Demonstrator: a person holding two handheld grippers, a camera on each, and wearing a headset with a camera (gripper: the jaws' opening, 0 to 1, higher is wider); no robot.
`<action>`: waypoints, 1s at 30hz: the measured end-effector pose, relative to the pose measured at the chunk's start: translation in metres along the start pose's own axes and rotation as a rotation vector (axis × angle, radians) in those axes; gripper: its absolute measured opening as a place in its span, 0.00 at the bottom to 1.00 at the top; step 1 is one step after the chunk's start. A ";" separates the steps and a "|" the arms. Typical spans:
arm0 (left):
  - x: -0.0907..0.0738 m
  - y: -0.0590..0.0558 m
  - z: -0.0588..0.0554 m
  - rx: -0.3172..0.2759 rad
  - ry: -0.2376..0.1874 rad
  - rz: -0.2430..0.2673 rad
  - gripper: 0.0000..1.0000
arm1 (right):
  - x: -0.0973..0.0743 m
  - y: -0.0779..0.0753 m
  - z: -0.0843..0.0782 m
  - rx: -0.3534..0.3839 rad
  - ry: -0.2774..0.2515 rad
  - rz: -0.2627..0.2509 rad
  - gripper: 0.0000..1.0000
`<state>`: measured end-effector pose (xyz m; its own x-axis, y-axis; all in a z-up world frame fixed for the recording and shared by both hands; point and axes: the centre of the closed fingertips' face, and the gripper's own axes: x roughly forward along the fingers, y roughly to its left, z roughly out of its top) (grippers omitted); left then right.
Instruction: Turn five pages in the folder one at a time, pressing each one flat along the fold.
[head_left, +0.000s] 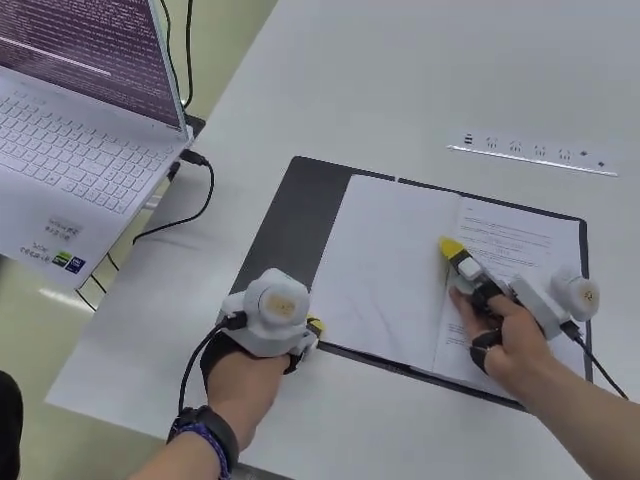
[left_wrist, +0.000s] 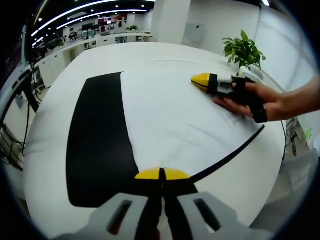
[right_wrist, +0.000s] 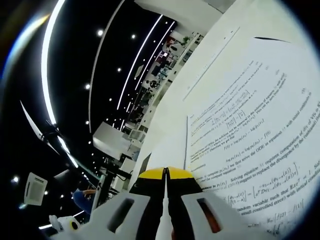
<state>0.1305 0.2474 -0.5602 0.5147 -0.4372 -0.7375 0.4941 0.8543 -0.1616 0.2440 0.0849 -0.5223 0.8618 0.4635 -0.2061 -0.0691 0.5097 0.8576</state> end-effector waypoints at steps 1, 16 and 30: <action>0.000 0.000 0.000 -0.003 -0.001 0.000 0.00 | -0.001 0.000 -0.001 -0.001 0.002 0.001 0.00; 0.000 0.000 0.000 -0.008 -0.014 0.004 0.00 | -0.017 -0.005 -0.015 -0.001 0.043 0.021 0.00; -0.001 0.000 0.000 -0.034 -0.025 0.001 0.00 | -0.037 -0.013 -0.039 -0.033 0.089 0.029 0.00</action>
<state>0.1302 0.2482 -0.5597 0.5326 -0.4432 -0.7210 0.4700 0.8634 -0.1835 0.1933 0.0890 -0.5441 0.8110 0.5406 -0.2236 -0.1116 0.5182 0.8479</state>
